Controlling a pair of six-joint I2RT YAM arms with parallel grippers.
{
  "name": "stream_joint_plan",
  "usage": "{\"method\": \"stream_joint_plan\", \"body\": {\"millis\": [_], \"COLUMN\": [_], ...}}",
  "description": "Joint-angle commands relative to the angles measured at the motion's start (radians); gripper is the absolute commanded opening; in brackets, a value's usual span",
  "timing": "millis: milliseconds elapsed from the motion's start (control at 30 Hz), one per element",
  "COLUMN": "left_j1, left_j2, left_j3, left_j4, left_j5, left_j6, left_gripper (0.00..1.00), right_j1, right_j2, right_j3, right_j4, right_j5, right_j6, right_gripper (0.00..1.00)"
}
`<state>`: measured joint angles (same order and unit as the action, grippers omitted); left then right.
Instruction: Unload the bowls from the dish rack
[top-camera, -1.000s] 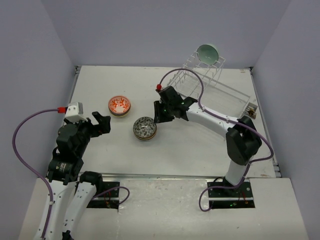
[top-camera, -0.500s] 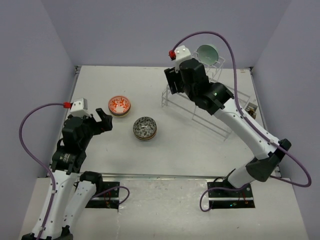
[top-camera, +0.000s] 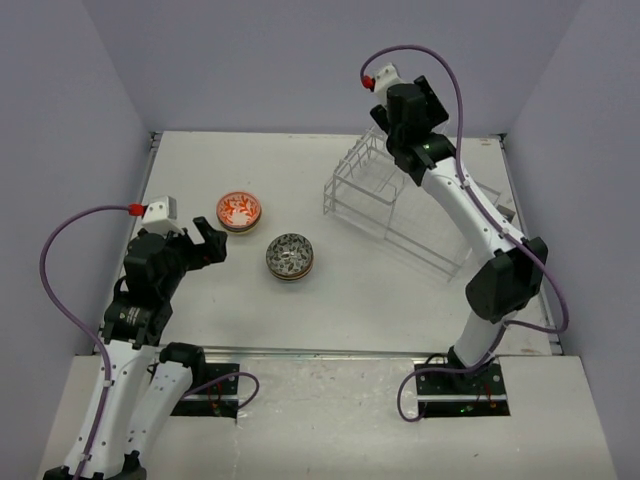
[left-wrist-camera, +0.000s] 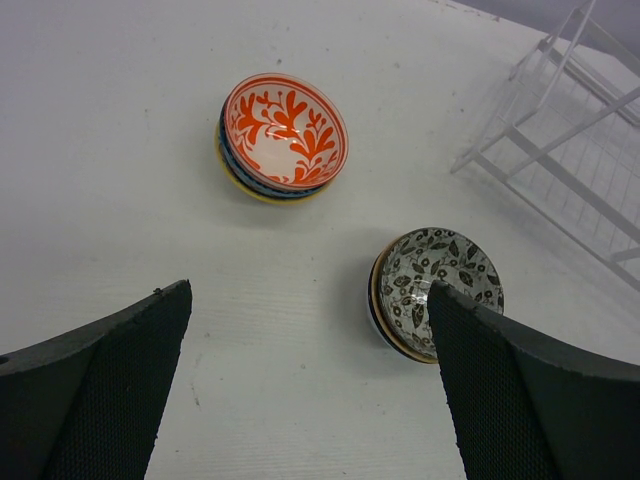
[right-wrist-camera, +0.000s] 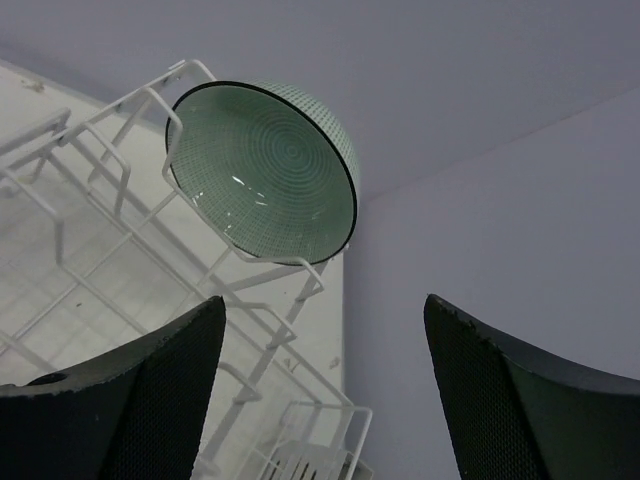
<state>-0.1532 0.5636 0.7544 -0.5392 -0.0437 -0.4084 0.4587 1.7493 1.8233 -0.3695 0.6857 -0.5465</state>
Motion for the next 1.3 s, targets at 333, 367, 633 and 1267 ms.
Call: {"method": "stream_joint_plan", "body": {"millis": [333,367,633,1267], "left_j1": [-0.017,-0.017,-0.019,-0.019], "left_j2": [0.016,0.016,0.022,0.016], "left_j3": [-0.004,-0.004,-0.006,-0.006], "left_j4": [0.039,0.039,0.042,0.044], "left_j5": [0.033,0.033,0.039,0.039], "left_j6": [0.013,0.013,0.016,0.017], "left_gripper": [1.00,1.00,1.00,1.00], "right_j1": [-0.097,-0.103,-0.132,-0.129], "right_j2": [0.189,0.199,0.237,0.165], "right_j3": [0.140,0.145,0.111,0.044], "right_j4": [0.190,0.196,0.310,0.399], "right_j5": [0.008,0.006,-0.003,0.018], "right_j6": [-0.210,-0.214,-0.224,-0.225], "right_gripper": [0.80,0.79,0.51,0.00]}}
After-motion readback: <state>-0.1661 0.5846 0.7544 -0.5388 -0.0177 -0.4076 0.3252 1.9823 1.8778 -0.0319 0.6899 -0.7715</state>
